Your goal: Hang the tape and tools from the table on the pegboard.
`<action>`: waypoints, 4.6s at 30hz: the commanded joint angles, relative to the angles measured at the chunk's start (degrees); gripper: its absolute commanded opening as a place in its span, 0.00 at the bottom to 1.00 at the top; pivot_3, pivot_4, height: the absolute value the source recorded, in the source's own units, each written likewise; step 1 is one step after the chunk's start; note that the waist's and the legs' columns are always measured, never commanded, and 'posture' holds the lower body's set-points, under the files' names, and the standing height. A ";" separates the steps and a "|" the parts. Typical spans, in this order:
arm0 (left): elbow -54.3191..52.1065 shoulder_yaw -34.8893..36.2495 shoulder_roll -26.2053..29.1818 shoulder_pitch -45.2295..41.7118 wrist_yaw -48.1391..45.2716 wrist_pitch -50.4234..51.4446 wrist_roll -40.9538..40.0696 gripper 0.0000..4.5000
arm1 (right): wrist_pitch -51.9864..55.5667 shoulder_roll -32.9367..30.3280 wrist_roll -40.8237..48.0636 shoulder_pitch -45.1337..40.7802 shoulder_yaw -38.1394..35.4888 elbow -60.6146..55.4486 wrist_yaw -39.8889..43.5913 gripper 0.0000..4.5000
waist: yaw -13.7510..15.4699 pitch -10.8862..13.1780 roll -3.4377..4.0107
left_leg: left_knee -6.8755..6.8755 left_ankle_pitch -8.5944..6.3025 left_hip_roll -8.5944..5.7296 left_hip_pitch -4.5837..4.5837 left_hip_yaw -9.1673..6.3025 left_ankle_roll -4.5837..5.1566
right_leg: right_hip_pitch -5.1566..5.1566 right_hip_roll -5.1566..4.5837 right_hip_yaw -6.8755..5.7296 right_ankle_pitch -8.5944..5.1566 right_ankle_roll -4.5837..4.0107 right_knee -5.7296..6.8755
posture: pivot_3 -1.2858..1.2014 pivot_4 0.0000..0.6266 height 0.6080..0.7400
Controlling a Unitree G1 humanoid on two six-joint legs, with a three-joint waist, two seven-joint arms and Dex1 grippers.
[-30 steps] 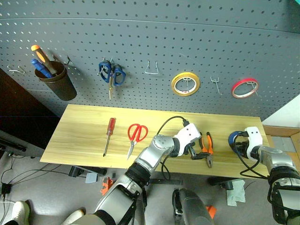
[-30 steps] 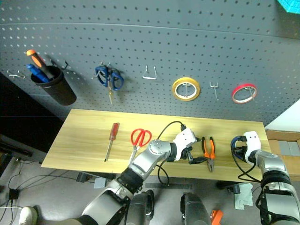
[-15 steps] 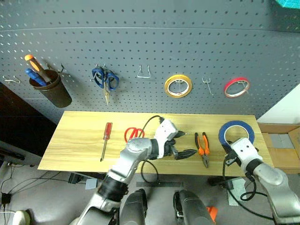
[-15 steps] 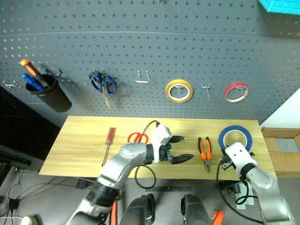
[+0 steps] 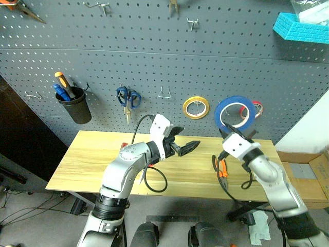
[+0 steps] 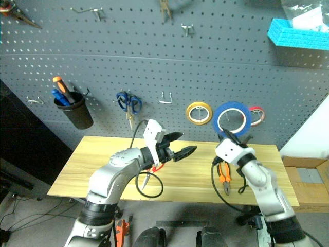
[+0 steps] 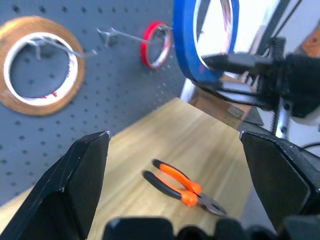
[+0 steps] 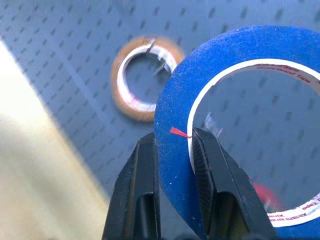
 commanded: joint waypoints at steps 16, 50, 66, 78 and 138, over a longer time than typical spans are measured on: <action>12.20 -3.27 -6.41 -8.18 3.11 -7.50 1.16 1.00 | -8.83 1.27 17.27 -21.31 -1.01 36.09 21.76 0.09 | 0.10 -0.15 0.01 | -0.03 -0.02 0.06 0.55 0.02 0.06 | 0.53 0.08 0.11 -0.01 -0.04 0.06 | 0.52 0.14 1.00; 6.68 -12.39 1.59 12.00 1.16 -7.03 5.10 1.00 | 65.46 13.77 23.60 0.22 -11.46 -10.04 2.66 0.99 | -0.08 2.90 0.32 | -0.18 -0.35 0.29 1.27 0.86 0.19 | 0.52 -0.13 1.21 -0.01 -0.62 0.09 | 0.51 0.32 1.00; -5.59 -8.05 6.79 18.61 4.09 1.31 2.36 1.00 | 74.03 20.30 25.26 -17.99 -22.45 14.15 -8.65 0.99 | 1.68 6.34 0.40 | -0.28 -0.62 0.28 -0.06 1.18 0.66 | -0.70 -0.13 1.32 -0.14 0.01 -0.01 | 0.55 0.44 1.00; -11.72 -8.59 5.54 21.50 7.40 5.79 0.14 1.00 | 68.78 19.62 25.34 -18.42 -17.13 22.47 -7.18 0.99 | 1.85 8.06 0.32 | -0.27 -0.62 0.30 -0.08 1.20 0.66 | -0.73 -0.15 1.34 -0.16 0.05 -0.05 | 0.57 0.48 1.00; -4.85 7.11 3.82 -3.26 19.19 -1.06 -3.58 1.00 | -1.00 29.26 25.36 -52.01 -5.31 35.10 -4.11 0.61 | 3.61 4.56 -0.66 | -0.29 -0.23 0.30 -0.80 1.08 0.46 | -1.35 -0.13 1.17 0.46 -0.27 -0.01 | 0.60 0.33 1.00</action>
